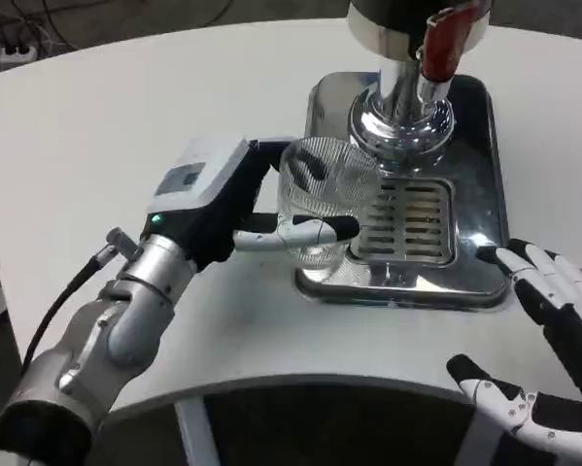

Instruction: Grasp the cup under the faucet to collect the drink, then remove the cup.

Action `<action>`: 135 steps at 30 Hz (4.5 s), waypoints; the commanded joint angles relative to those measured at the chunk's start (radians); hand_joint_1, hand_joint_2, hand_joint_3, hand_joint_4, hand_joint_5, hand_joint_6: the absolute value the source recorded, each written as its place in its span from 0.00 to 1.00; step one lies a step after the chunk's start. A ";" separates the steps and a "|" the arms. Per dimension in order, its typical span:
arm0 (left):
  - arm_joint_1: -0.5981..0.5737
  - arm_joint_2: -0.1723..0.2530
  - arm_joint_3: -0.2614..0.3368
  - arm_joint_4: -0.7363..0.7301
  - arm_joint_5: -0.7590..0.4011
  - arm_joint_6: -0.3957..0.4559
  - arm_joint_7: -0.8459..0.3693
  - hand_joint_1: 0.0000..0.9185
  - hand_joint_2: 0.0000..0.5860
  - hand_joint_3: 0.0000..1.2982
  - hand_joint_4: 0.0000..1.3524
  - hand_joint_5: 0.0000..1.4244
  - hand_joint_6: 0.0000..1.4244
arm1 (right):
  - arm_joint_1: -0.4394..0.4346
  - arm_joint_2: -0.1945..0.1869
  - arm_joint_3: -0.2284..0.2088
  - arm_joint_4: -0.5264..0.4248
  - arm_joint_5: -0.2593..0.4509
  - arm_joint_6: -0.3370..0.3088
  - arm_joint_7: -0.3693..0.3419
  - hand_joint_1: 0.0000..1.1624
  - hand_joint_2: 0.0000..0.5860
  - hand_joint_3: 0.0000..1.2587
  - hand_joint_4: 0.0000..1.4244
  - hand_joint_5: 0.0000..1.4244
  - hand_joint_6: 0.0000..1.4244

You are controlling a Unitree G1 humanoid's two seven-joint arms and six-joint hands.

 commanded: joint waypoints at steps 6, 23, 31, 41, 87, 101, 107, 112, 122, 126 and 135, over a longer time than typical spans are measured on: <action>-0.118 -0.034 -0.056 0.162 0.023 -0.018 0.118 0.60 0.17 0.79 0.86 0.98 1.00 | 0.033 -0.001 -0.025 -0.017 0.019 0.003 0.012 0.38 0.61 0.07 0.00 0.00 0.00; -0.250 -0.116 -0.121 0.282 0.033 0.001 0.150 0.59 0.18 0.78 0.85 0.97 1.00 | 0.046 -0.023 -0.067 -0.015 0.063 0.001 0.010 0.38 0.61 0.06 0.00 0.00 0.00; -0.291 -0.138 -0.152 0.316 0.034 0.026 0.127 0.58 0.18 0.73 0.78 0.90 0.98 | 0.052 -0.031 -0.091 -0.014 0.084 0.001 0.011 0.38 0.61 0.06 0.00 0.00 0.00; -0.299 -0.137 -0.173 0.332 0.032 0.048 0.073 0.43 0.21 0.48 0.46 0.59 0.77 | 0.053 -0.035 -0.098 -0.006 0.100 0.002 0.010 0.38 0.61 0.06 0.00 0.00 0.00; 0.064 0.108 0.075 -0.390 -0.225 -0.013 -0.152 0.27 0.22 0.19 0.17 0.23 0.26 | 0.001 -0.021 -0.052 0.024 0.094 0.016 -0.014 0.38 0.61 0.08 0.00 0.00 0.00; 0.084 0.074 0.245 -0.690 -0.842 0.308 -0.632 0.08 0.25 0.17 0.13 0.22 0.19 | -0.006 -0.018 -0.044 0.011 0.095 0.013 -0.014 0.38 0.61 0.09 0.00 0.00 0.00; 0.007 0.067 0.260 -0.738 -0.935 0.494 -0.741 0.00 0.23 0.16 0.12 0.20 0.17 | 0.001 -0.017 -0.042 0.000 0.094 0.009 -0.017 0.38 0.61 0.09 0.00 0.00 0.00; -0.054 0.060 0.260 -0.753 -0.936 0.572 -0.783 0.00 0.23 0.15 0.11 0.19 0.16 | 0.004 -0.017 -0.048 -0.009 0.096 0.007 -0.021 0.38 0.61 0.10 0.00 0.00 0.00; -0.180 0.029 0.238 -0.650 -0.883 0.633 -0.832 0.00 0.23 0.15 0.10 0.18 0.16 | 0.022 -0.011 -0.049 -0.034 0.097 0.006 -0.032 0.38 0.61 0.10 0.00 0.00 0.00; -0.235 0.010 0.216 -0.552 -0.838 0.608 -0.850 0.00 0.23 0.15 0.10 0.18 0.16 | 0.029 -0.011 -0.057 -0.039 0.102 0.006 -0.034 0.38 0.61 0.10 0.00 0.00 0.00; -0.293 -0.032 0.192 -0.415 -0.796 0.564 -0.912 0.00 0.23 0.15 0.11 0.19 0.16 | 0.034 -0.010 -0.072 -0.047 0.115 0.006 -0.036 0.38 0.61 0.10 0.00 0.00 0.00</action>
